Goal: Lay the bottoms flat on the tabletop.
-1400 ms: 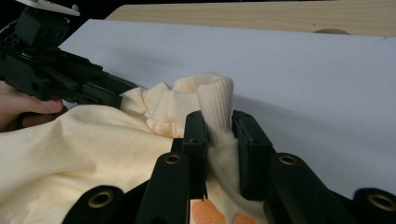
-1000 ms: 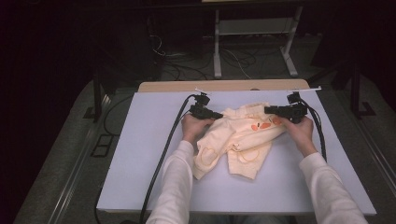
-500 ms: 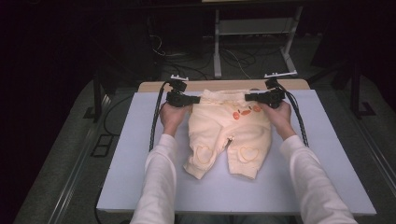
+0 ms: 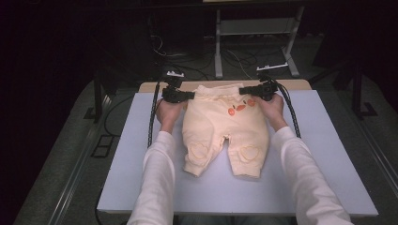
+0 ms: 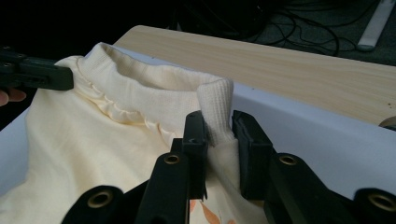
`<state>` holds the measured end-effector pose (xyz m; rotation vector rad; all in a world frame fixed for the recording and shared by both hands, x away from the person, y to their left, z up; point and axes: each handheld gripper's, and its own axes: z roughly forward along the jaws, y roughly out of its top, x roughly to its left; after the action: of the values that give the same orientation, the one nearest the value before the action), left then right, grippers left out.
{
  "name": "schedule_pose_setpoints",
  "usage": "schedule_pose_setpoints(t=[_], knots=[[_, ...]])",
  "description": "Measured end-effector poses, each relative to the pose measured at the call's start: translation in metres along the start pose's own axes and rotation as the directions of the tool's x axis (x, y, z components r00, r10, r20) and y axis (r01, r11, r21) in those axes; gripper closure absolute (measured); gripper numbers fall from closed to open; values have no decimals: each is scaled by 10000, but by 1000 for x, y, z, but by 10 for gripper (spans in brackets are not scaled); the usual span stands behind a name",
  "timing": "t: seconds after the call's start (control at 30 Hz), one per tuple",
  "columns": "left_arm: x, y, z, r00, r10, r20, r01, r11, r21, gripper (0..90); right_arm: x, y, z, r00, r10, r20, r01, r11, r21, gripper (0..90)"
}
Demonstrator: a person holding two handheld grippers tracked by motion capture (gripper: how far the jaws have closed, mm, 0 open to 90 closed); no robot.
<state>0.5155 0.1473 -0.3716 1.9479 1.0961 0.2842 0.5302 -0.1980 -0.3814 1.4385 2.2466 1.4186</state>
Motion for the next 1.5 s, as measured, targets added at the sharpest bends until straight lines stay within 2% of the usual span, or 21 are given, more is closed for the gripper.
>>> schedule_pose_setpoints(t=[0.1, 0.27, 0.37, 0.6, 0.63, 0.67, 0.7, 0.73, 0.8, 0.9, 0.97, 1.03, 1.13, 1.2, 1.27, 1.33, 1.43, 1.5], knots=[[1, 3, 2, 9999, -3, -118, 4, 10000, 22, 864, -3, 2, 1, 10000, 86, -15, -86, 9999, -55, 750], [2, 2, 4, 9996, -61, -264, 62, 10000, 17, 865, -3, 3, 3, 9999, -92, 85, 93, 9999, -41, 750], [2, 1, 6, 9985, -49, -544, 56, 9999, 127, 865, -3, 2, 6, 9996, -215, 164, 215, 9998, 39, 750], [3, -2, 7, 9978, -85, -651, 93, 9999, 116, 861, -1, 3, 11, 9986, -436, 314, 434, 9990, 68, 745], [3, -3, 8, 9974, -163, -703, 171, 9998, 97, 837, -1, 3, 12, 9985, -432, 332, 430, 9990, 77, 736], [2, -5, 9, 9953, -237, -944, 237, 9997, -6, 780, -1, 2, 12, 9985, -403, 377, 400, 9992, 82, 722], [2, -9, 8, 9923, -564, -1099, 512, 9975, -492, 689, 0, 2, 13, 9987, -304, 412, 299, 9995, 132, 692], [3, -13, 8, 9926, -925, -781, 853, 9922, -909, 598, -1, 0, 13, 9988, -205, 438, 197, 9996, 186, 652], [6, -18, 8, 9910, -1283, -383, 1237, 9868, -1042, 503, 0, -4, 14, 9981, -227, 574, 212, 9994, 265, 589], [8, -23, 9, 9911, -1286, -342, 1264, 9901, -614, 386, -3, -9, 13, 9949, -172, 990, 142, 9994, 308, 403], [9, -27, 9, 9904, -1347, -313, 1327, 9893, -607, 327, -6, -12, 10, 9945, -139, 1035, 124, 9998, 158, 378], [10, -31, 8, 9891, -1435, -318, 1417, 9885, -521, 288, -8, -16, 8, 9924, -100, 1223, 85, 9999, 124, 244], [12, -39, 8, 9878, -1542, -206, 1532, 9872, -438, 238, -13, -21, 4, 9927, 20, 1208, -42, 9998, 181, 135], [13, -45, 8, 9873, -1587, -80, 1583, 9867, -376, 214, -14, -24, 1, 9935, 139, 1126, -158, 9997, 166, 122], [14, -50, 8, 9859, -1671, -10, 1670, 9853, -355, 182, -16, -28, -5, 9941, 208, 1062, -226, 9996, 158, 62], [14, -54, 7, 9844, -1758, 43, 1758, 9837, -375, 143, -16, -30, -9, 9942, 232, 1049, -254, 9995, 204, 40], [15, -59, 3, 9804, -1946, 302, 1961, 9788, -585, 138, -17, -35, -18, 9971, 339, 687, -340, 9994, 12, 53], [15, -63, 1, 9770, -2074, 499, 2108, 9746, -755, 140, -17, -37, -22, 9982, 429, 423, -424, 9990, -129, 121]])
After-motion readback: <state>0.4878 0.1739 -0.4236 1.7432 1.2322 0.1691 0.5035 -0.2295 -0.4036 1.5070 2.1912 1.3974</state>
